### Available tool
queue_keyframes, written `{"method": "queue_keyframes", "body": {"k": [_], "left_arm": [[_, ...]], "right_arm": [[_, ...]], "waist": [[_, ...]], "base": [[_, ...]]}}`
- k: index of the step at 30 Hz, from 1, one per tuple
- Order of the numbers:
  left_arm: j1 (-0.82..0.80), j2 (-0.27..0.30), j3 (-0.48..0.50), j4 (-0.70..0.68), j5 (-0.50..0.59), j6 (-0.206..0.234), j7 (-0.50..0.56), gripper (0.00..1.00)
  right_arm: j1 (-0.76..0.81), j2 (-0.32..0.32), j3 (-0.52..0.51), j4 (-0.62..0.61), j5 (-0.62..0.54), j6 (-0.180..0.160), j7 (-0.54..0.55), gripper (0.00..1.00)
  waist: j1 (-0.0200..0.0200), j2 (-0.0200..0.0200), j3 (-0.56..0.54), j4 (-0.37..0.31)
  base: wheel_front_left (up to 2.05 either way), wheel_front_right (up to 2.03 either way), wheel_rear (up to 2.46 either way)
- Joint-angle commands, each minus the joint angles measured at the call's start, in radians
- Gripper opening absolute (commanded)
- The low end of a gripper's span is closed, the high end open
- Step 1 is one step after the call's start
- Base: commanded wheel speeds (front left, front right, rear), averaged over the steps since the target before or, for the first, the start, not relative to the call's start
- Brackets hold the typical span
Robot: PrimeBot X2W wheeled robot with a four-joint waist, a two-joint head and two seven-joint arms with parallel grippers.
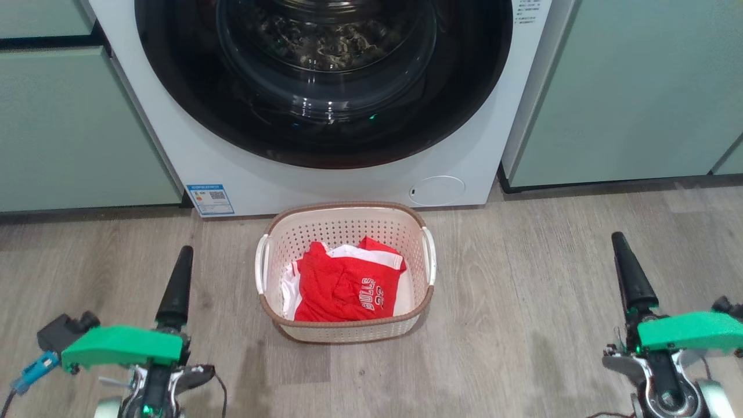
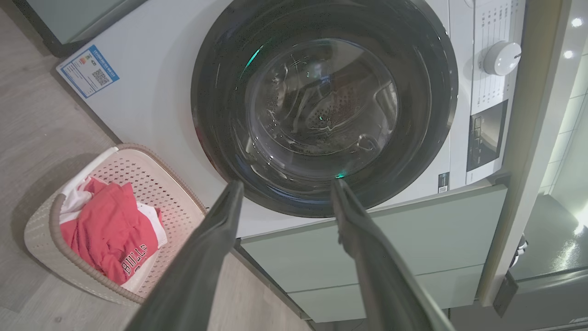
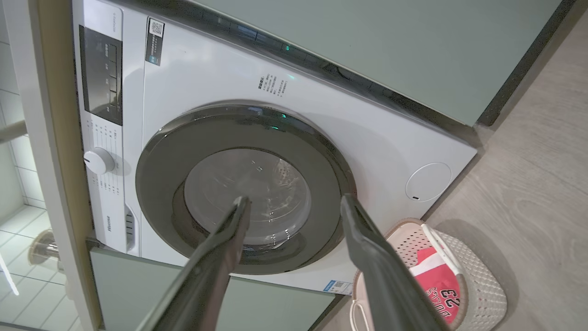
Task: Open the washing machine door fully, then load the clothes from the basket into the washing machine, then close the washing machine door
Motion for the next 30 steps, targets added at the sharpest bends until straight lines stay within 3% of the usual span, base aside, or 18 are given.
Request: {"method": "queue_keyframes", "body": {"k": [1,13,30], "left_arm": [[-0.064,0.019,0.008,-0.046,0.04,0.003,-0.01,1.0],[-0.089,0.041,-0.031,-0.077,0.274,0.034,-0.045,1.0],[-0.098,0.072,-0.086,-0.069,0.513,0.091,-0.095,1.0]], "right_arm": [[-0.057,-0.023,0.006,-0.049,-0.041,0.0,-0.016,1.0],[-0.083,-0.033,0.038,-0.096,-0.306,0.0,-0.027,1.0],[-0.079,-0.012,0.062,-0.056,-0.541,0.0,-0.071,1.0]], "waist": [[0.0,0.0,0.001,0.0],[0.0,0.0,0.011,0.004],[0.0,0.0,0.03,0.002]], "base": [[0.0,0.0,0.0],[0.0,0.0,0.0],[0.0,0.0,0.0]]}}
